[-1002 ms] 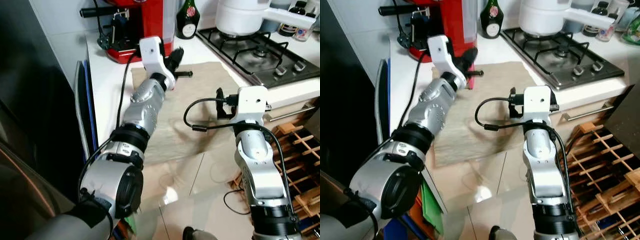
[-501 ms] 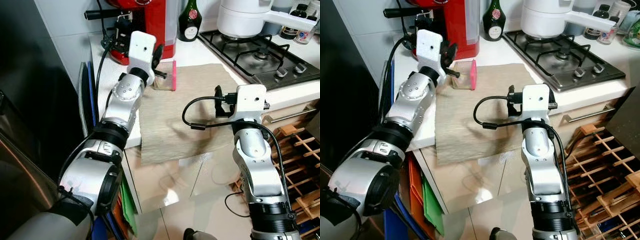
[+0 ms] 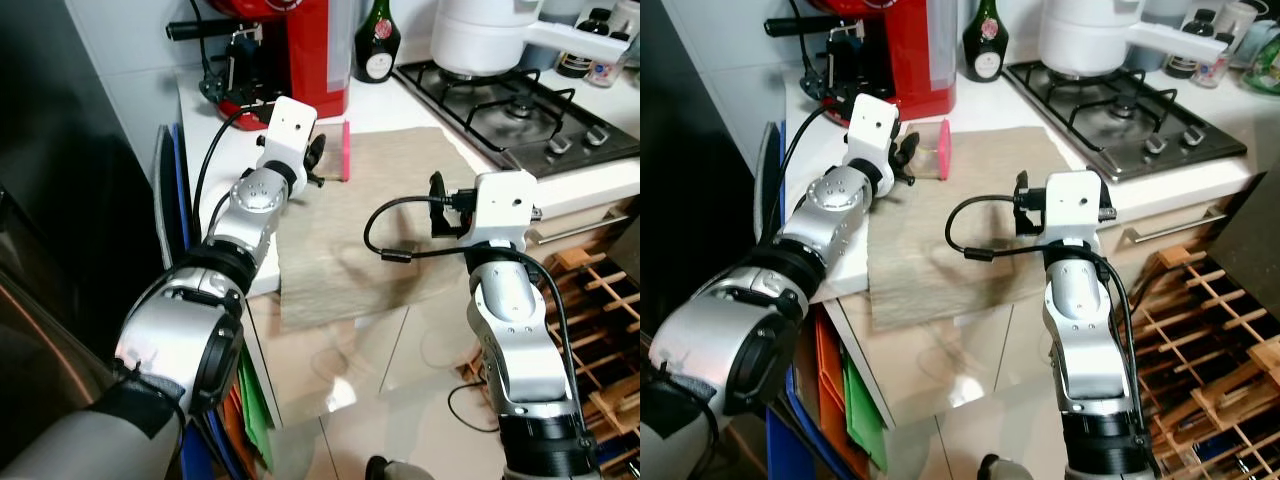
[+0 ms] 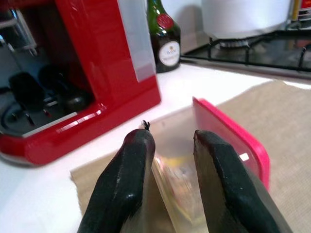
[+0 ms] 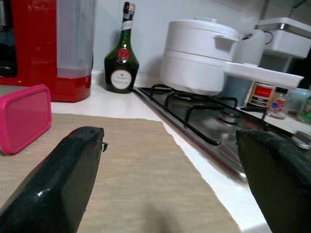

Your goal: Restocking fridge

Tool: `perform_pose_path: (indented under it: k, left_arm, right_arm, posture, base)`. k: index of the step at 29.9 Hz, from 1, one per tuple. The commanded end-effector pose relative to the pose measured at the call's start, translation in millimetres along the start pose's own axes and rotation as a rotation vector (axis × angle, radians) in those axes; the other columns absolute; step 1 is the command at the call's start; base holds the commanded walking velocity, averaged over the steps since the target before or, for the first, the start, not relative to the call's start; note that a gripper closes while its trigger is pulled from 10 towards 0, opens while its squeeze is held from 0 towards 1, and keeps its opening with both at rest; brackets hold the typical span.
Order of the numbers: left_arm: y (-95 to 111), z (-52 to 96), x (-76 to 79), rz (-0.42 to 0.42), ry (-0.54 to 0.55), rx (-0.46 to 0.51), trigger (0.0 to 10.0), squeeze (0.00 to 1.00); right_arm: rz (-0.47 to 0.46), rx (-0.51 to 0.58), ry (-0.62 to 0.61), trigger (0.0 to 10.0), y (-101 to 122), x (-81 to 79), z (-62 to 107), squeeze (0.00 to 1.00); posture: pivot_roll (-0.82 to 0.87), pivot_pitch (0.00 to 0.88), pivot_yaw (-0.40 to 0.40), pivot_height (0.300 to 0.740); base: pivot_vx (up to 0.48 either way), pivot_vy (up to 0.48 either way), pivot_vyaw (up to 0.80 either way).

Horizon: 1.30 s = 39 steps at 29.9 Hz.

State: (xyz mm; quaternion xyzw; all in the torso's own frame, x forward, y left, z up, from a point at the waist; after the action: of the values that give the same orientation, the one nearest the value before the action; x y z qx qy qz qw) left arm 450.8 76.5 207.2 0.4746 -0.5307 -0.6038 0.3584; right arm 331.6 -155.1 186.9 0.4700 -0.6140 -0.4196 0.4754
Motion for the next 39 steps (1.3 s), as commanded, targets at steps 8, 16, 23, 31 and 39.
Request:
perform_pose_path:
  k: [8, 16, 23, 31, 39]
  left_arm:
    - [-3.5, -1.7, -7.3, 0.039, 0.048, -0.060, 10.0, 0.00]
    - [-25.3, 4.1, -20.3, 0.213, 0.144, -0.148, 10.0, 0.00]
    - [-23.0, 11.2, -54.8, 0.312, 0.319, -0.101, 10.0, 0.00]
    - [-17.6, 11.0, -59.9, 0.353, 0.327, -0.077, 10.0, 0.00]
    - [-8.8, 5.9, -50.6, 0.272, 0.274, -0.073, 10.0, 0.00]
  right_arm:
    - [0.016, -0.018, -0.015, 10.0, 0.7, 8.5, 9.1, 0.00]
    - [0.023, -0.041, -0.020, 10.0, -1.6, 14.8, 11.5, 0.00]
    - [-0.075, 0.070, 0.151, 10.0, 21.3, -6.9, 18.3, 0.00]
    - [-0.075, 0.046, 0.163, 10.0, 18.2, -6.4, 17.1, 0.00]
    - [-0.133, -0.006, 0.254, 10.0, 12.2, -18.8, 24.8, 0.00]
  posture:
    - [-0.27, 0.002, 0.061, 0.740]
    - [-0.27, 0.010, 0.035, 0.740]
    - [-0.26, 0.012, 0.026, 0.740]
    - [-0.26, 0.012, 0.018, 0.740]
    - [-0.29, 0.010, 0.023, 0.740]
  base:
    - [0.000, 0.000, 0.00]
    - [0.000, 0.000, 0.00]
    - [0.000, 0.000, 0.00]
    - [0.000, 0.000, 0.00]
    - [0.000, 0.000, 0.00]
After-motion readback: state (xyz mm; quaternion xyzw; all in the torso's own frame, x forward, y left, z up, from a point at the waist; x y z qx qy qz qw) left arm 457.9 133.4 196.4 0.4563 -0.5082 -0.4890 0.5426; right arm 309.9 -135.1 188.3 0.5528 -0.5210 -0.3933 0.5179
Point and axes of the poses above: a point about 5 cm out from each wrist's last joint towards the gripper, its own z axis pointing back from the gripper into the wrist, its own y axis along the axis of the wrist's last joint, x = y × z, the point moved 4 cm from there along -z, pointing out of the wrist towards the gripper, and after that the axes turned 1 degree about z, right-handed, at the moved point
